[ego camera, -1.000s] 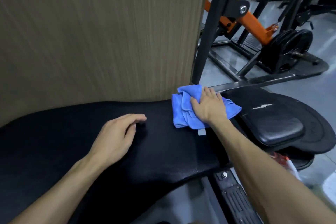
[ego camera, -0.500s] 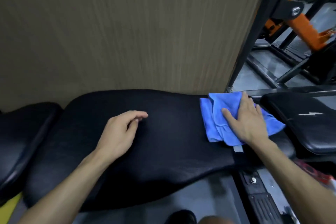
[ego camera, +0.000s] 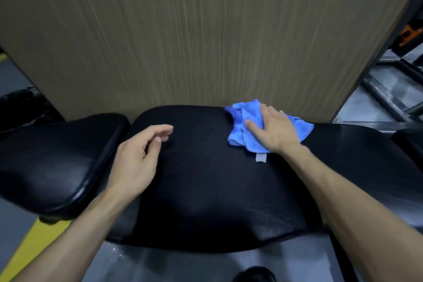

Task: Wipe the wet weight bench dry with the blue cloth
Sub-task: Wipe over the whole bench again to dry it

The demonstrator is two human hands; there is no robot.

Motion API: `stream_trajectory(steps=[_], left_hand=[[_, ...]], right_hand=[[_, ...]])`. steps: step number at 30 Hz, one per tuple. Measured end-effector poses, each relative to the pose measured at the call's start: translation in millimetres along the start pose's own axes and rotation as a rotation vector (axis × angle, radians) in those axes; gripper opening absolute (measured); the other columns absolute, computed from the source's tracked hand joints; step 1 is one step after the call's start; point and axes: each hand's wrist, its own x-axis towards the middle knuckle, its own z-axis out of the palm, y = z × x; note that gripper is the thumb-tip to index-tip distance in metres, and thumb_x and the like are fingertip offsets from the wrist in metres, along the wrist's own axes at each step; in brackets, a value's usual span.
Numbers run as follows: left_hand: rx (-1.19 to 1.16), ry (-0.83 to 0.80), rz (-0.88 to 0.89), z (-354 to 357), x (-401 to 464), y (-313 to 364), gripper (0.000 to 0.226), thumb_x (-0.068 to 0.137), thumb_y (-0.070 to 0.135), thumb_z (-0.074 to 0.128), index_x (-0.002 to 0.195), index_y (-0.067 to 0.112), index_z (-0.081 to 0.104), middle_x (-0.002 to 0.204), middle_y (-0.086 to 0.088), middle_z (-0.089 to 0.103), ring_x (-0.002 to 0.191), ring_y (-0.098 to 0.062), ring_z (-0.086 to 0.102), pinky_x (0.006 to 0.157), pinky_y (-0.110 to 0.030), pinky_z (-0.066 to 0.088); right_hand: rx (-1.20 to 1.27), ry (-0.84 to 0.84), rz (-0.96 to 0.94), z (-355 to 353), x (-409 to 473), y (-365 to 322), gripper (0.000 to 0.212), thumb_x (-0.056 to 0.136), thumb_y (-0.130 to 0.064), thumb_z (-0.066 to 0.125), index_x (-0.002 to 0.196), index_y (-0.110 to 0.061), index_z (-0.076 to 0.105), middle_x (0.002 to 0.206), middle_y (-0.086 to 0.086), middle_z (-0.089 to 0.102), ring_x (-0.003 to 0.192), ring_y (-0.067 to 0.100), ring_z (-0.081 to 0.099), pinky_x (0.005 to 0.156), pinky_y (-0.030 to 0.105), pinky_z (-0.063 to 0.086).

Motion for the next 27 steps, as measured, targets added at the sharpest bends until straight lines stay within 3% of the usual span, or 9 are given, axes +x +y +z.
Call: stream_trajectory(steps=[3,6,9,11,14,17,19,23,27], left_hand=[[0.004,0.017,-0.036,-5,-4,-9,0.036,0.102,0.007,0.048,0.118,0.031,0.069,0.112,0.02,0.072,0.108,0.008,0.064,0.092,-0.004,0.041],[0.0,0.012,-0.044,2,-2,-11,0.036,0.1,0.004,0.049,0.116,0.028,0.071,0.11,0.018,0.073,0.104,0.008,0.065,0.094,-0.007,0.044],[-0.008,-0.011,-0.008,6,2,-11,0.037,0.099,0.001,0.049,0.117,0.024,0.071,0.111,0.016,0.074,0.102,0.006,0.068,0.096,-0.014,0.047],[-0.006,-0.01,0.013,1,3,-12,0.036,0.1,0.002,0.049,0.117,0.024,0.071,0.111,0.017,0.074,0.102,0.006,0.068,0.094,-0.01,0.045],[-0.035,0.032,-0.034,-14,-3,-23,0.035,0.102,0.004,0.048,0.117,0.026,0.071,0.112,0.019,0.073,0.102,0.007,0.067,0.092,-0.005,0.042],[-0.044,0.089,-0.119,-30,-13,-40,0.035,0.102,0.006,0.047,0.116,0.027,0.072,0.111,0.018,0.074,0.102,0.006,0.068,0.093,-0.007,0.044],[-0.038,0.122,-0.165,-42,-17,-50,0.034,0.103,0.008,0.047,0.115,0.027,0.072,0.111,0.017,0.074,0.103,0.006,0.067,0.095,-0.011,0.046],[-0.041,0.171,-0.193,-62,-18,-68,0.033,0.103,0.008,0.047,0.113,0.027,0.072,0.109,0.015,0.075,0.103,0.002,0.069,0.095,-0.015,0.048],[-0.016,0.18,-0.183,-77,-12,-79,0.034,0.102,0.005,0.046,0.113,0.025,0.071,0.109,0.012,0.075,0.101,-0.001,0.071,0.095,-0.021,0.049]], right_hand=[[-0.032,-0.034,0.065,10,-3,-15,0.081,0.091,-0.061,0.025,0.155,-0.011,0.029,0.154,0.012,0.043,0.146,0.028,0.033,0.121,0.043,0.018],[0.061,-0.107,-0.234,20,-63,-69,0.083,0.091,-0.06,0.026,0.153,-0.007,0.033,0.156,0.016,0.039,0.146,0.033,0.034,0.122,0.046,0.021],[0.107,-0.275,-0.602,5,-126,-98,0.073,0.096,-0.055,0.043,0.158,-0.023,0.023,0.165,-0.003,0.024,0.153,0.013,0.016,0.125,0.034,0.008],[0.143,-0.327,-0.69,-9,-129,-77,0.072,0.096,-0.057,0.048,0.158,-0.028,0.024,0.165,-0.01,0.023,0.152,0.005,0.014,0.124,0.029,0.005],[0.09,-0.204,-0.44,-15,-86,-20,0.082,0.094,-0.071,0.035,0.152,-0.013,0.039,0.156,0.006,0.043,0.144,0.021,0.038,0.12,0.036,0.023],[-0.022,-0.093,-0.088,-7,-35,-2,0.092,0.087,-0.073,0.025,0.155,-0.012,0.03,0.16,0.007,0.034,0.15,0.024,0.025,0.122,0.039,0.017],[-0.059,-0.105,-0.048,9,-16,-29,0.094,0.082,-0.073,0.019,0.157,-0.017,0.022,0.165,0.003,0.024,0.153,0.023,0.014,0.124,0.043,0.01],[0.034,-0.218,-0.399,42,-30,-138,0.094,0.082,-0.074,0.018,0.158,-0.019,0.021,0.164,0.006,0.026,0.153,0.026,0.016,0.124,0.044,0.008],[0.123,-0.359,-0.92,55,-98,-210,0.076,0.094,-0.059,0.047,0.157,-0.023,0.026,0.165,0.001,0.024,0.154,0.02,0.014,0.124,0.037,0.002]])
